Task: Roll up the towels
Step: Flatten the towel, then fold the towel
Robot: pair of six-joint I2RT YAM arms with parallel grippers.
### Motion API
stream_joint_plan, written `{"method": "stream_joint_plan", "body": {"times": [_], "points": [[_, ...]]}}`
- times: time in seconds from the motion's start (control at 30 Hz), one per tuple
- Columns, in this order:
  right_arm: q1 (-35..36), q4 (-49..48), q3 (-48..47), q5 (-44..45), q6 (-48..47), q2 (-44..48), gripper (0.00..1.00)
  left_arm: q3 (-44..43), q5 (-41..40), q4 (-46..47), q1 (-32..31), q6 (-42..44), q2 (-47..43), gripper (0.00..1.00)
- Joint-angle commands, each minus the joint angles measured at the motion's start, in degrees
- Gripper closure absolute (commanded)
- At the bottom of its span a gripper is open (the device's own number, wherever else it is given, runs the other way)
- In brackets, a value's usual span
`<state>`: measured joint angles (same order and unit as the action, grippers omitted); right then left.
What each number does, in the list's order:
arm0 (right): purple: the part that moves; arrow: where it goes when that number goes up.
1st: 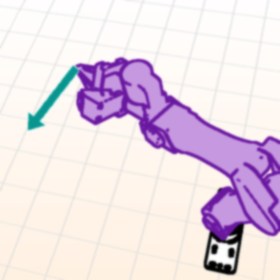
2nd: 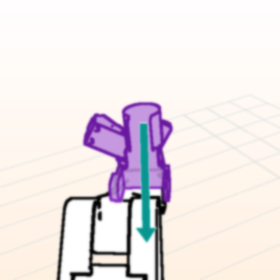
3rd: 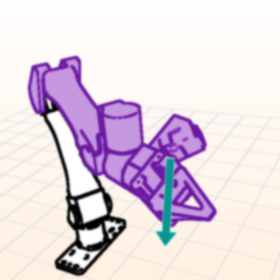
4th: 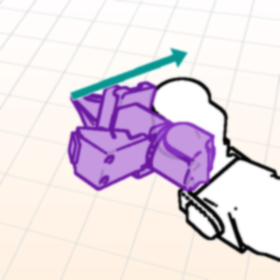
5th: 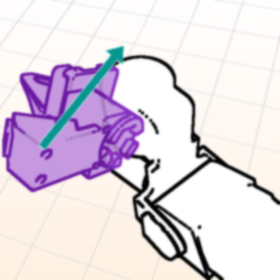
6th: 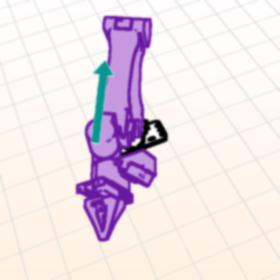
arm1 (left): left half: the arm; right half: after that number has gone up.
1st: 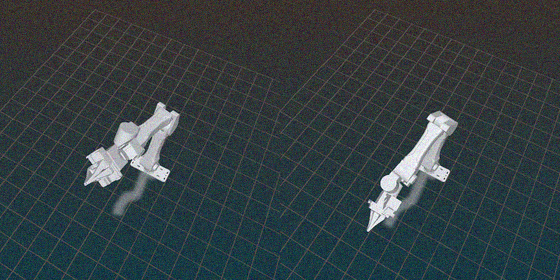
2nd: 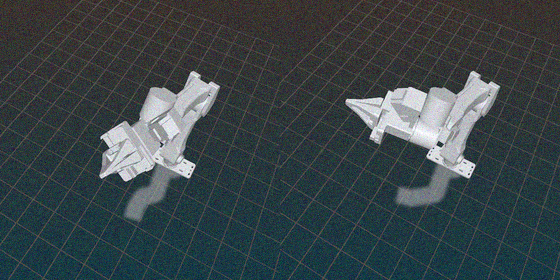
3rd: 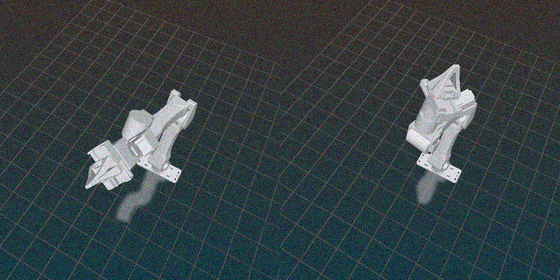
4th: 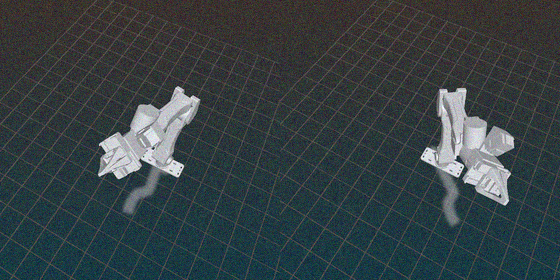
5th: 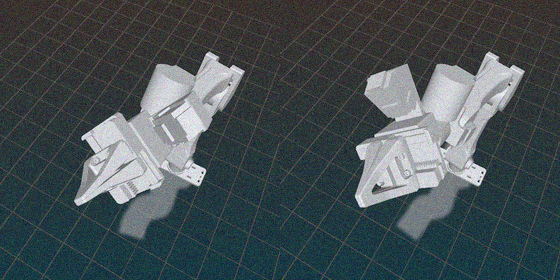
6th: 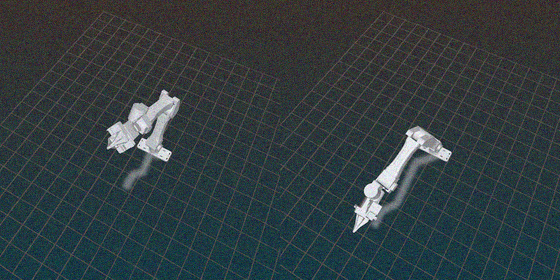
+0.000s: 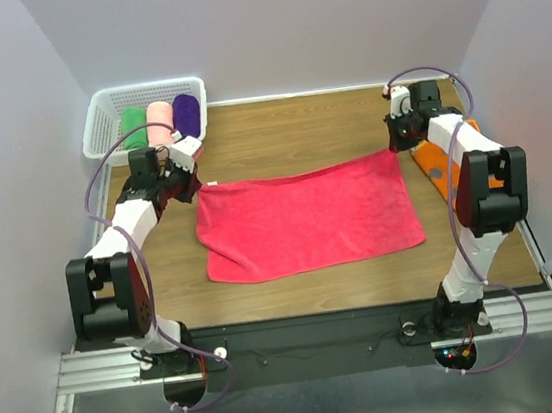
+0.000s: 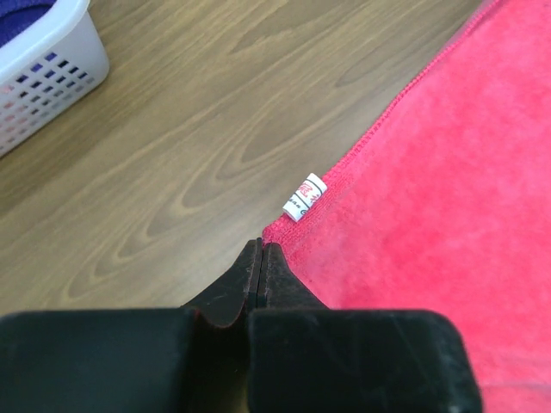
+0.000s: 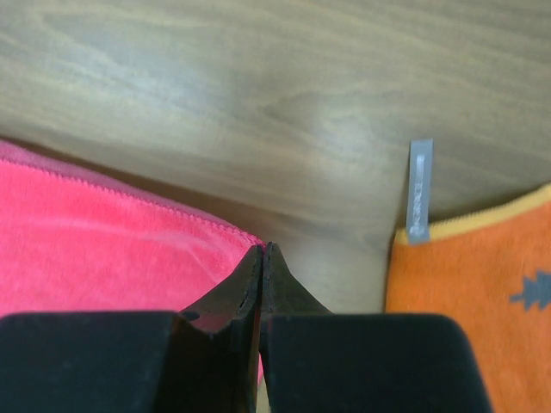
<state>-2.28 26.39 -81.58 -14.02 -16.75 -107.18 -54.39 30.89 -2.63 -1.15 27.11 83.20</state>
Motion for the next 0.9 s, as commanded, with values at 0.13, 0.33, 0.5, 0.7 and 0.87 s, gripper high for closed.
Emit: {"method": "stream_joint_plan", "body": {"times": [0.13, 0.33, 0.5, 0.7, 0.87], "points": [[-0.44, -5.12, -9.29, -0.75, 0.49, -4.53, 0.99, -7.04, 1.62, 8.25, 2.19, 3.91, 6.71, 1.00], [-1.14, -5.21, -12.63, 0.57, 0.14, -6.11, 0.99, -11.70, 1.01, 8.52, 3.26, 4.87, 10.05, 1.00], [-1.50, -5.12, -12.82, -1.18, -0.91, -5.85, 0.99, -15.04, 0.92, 7.04, 3.26, 10.23, 10.67, 1.00], [-1.50, -5.03, -11.32, -3.46, -1.61, -6.29, 0.99, -14.79, 5.40, 2.90, 3.34, 13.75, 12.17, 1.00], [-1.50, -4.77, -6.67, -3.56, -4.77, -1.74, 0.99, -8.90, 6.28, 2.72, 4.05, 17.18, 7.17, 1.00]]}}
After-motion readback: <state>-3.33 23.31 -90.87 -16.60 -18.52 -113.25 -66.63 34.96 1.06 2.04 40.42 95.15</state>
